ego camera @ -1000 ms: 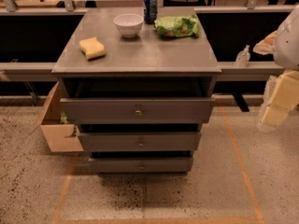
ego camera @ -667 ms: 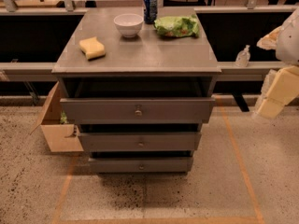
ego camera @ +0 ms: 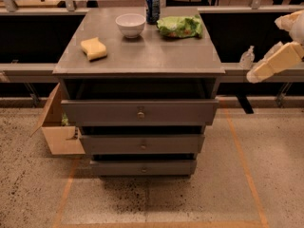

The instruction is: Move green rice chip bag near sponge

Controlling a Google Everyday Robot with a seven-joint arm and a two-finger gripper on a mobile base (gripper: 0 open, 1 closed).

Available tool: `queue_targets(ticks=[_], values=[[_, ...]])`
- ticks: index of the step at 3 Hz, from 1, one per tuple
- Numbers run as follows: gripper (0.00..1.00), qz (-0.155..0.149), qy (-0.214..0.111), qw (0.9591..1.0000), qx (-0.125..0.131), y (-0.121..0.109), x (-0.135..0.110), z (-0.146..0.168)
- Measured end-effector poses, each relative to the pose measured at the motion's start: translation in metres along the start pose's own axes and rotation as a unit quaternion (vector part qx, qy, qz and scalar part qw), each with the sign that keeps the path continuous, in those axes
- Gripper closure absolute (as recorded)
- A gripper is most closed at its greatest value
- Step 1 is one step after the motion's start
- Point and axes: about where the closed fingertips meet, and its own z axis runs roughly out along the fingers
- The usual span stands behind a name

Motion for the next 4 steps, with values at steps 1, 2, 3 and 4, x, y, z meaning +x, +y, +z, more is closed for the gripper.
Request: queue_targets(ticks=[1, 2, 3, 4], values=[[0.0, 0.061, -0.14, 0.9879, 0.029, -0.054, -0.032, 0.032], [0.0, 0.124, -0.223, 0.964, 0.074, -0.117, -0.061, 0.065], [0.0, 0.175, -0.235, 0.9493, 0.113, -0.16, -0.092, 0.099], [0.0, 0.216, -0.191, 0.9469, 0.142, -0.192, -0.087, 0.132]])
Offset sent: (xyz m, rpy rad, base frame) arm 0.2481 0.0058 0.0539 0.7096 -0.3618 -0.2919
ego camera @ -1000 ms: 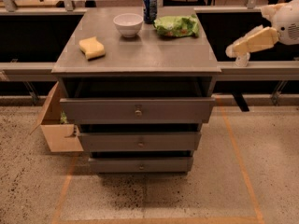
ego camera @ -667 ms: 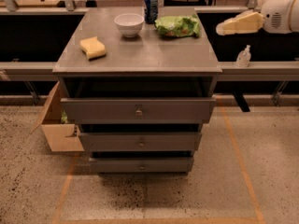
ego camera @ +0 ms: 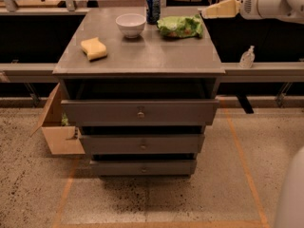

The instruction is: Move green rice chip bag near sponge

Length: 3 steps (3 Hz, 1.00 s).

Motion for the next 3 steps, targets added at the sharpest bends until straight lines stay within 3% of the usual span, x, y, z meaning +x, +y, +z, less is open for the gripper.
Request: queue_targets(ticks=[1, 3], values=[[0.0, 0.026, 0.01, 0.9994, 0.018, -0.013, 0.005, -0.003], [0.0, -0.064, -0.026, 0.9971, 0.033, -0.005, 0.034, 0.045]])
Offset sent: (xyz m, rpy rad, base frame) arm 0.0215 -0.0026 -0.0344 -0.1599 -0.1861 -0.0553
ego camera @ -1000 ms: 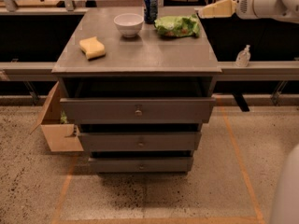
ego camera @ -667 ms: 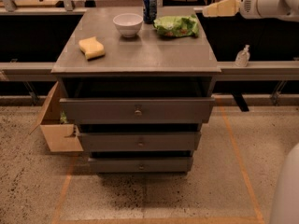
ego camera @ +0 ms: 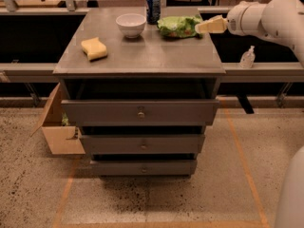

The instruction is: Move green rice chip bag near sponge

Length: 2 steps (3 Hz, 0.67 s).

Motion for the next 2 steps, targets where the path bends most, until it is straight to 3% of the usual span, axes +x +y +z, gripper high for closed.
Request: queue_targets(ticks=[1, 2], values=[[0.0, -0.011, -0.014, 0.9998, 0.009, -0.002, 0.016, 0.034], [0.0, 0.026, -0.027, 0.9991, 0.017, -0.008, 0.029, 0.063]])
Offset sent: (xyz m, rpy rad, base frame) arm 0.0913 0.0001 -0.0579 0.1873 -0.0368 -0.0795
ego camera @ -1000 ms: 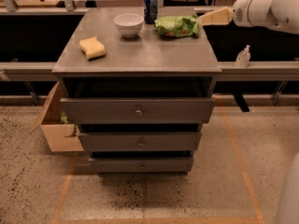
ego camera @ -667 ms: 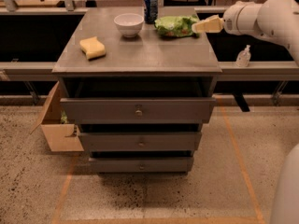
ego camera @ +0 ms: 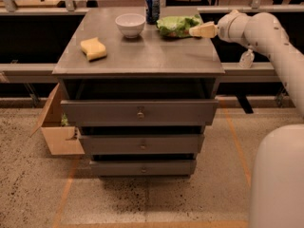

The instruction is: Move green rice chip bag near sponge

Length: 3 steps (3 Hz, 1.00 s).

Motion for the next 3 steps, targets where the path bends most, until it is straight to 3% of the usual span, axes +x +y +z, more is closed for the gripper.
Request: queue_targets(ticks=[1, 3], values=[[0.0, 0.033, -0.006, 0.9994, 0.004, -0.004, 0.007, 0.027], [0.0, 0.06, 0.005, 0.9982, -0.009, 0.002, 0.017, 0.065]])
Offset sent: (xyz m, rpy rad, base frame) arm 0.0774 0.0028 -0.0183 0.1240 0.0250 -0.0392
